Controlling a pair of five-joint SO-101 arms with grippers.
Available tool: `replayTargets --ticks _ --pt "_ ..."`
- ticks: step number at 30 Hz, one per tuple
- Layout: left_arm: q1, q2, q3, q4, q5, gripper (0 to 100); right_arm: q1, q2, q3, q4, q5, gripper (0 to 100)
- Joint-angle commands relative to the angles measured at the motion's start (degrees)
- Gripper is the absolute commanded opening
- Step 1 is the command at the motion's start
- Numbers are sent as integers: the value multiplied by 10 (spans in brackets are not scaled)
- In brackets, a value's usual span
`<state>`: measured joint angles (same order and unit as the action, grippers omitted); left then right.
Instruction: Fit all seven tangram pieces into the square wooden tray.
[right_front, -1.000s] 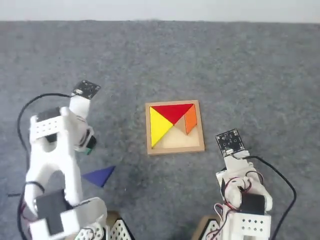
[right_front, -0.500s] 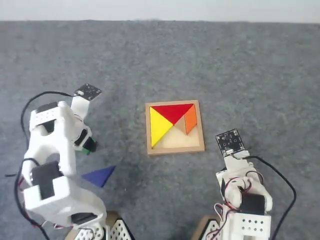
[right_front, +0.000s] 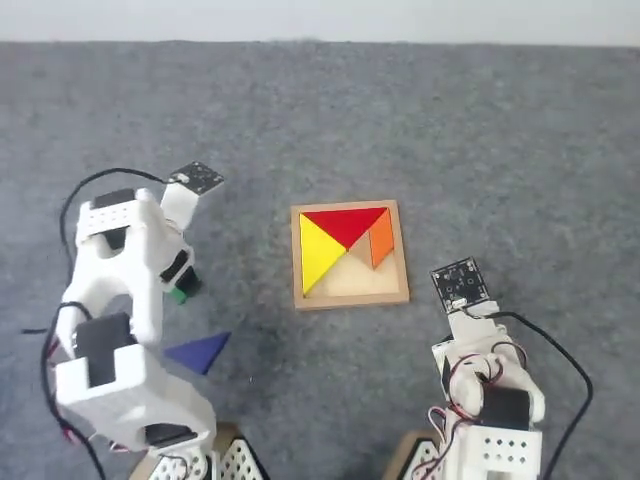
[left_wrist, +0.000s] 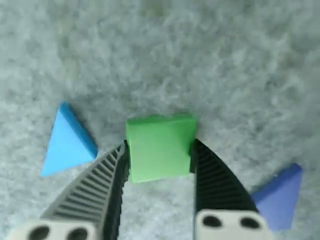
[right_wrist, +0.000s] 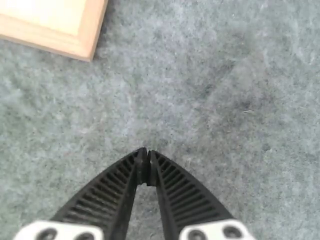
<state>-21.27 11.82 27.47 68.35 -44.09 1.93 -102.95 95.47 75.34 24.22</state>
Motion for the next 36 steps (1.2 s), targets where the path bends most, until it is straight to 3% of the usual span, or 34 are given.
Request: replayTargets --ticks 1,9,13,17,22,28,32,36 --pt "62 7 21 28 29 13 -1 -9 10 0 4 8" --pt "145 7 25 47 65 13 -1 -9 10 0 4 8" --pt "155 6 21 47 80 16 -1 -9 10 0 4 8" --pt "130 -40 16 47 89 73 -2 -9 10 0 4 8" --pt "89 -215 66 43 60 102 -2 -9 10 0 4 8" --pt "-29 -426 110 11 110 106 -2 -9 10 0 4 8" --pt "-76 -419 123 33 140 152 -2 -9 10 0 4 8" --pt "-62 -362 122 132 130 241 -2 -9 10 0 4 8"
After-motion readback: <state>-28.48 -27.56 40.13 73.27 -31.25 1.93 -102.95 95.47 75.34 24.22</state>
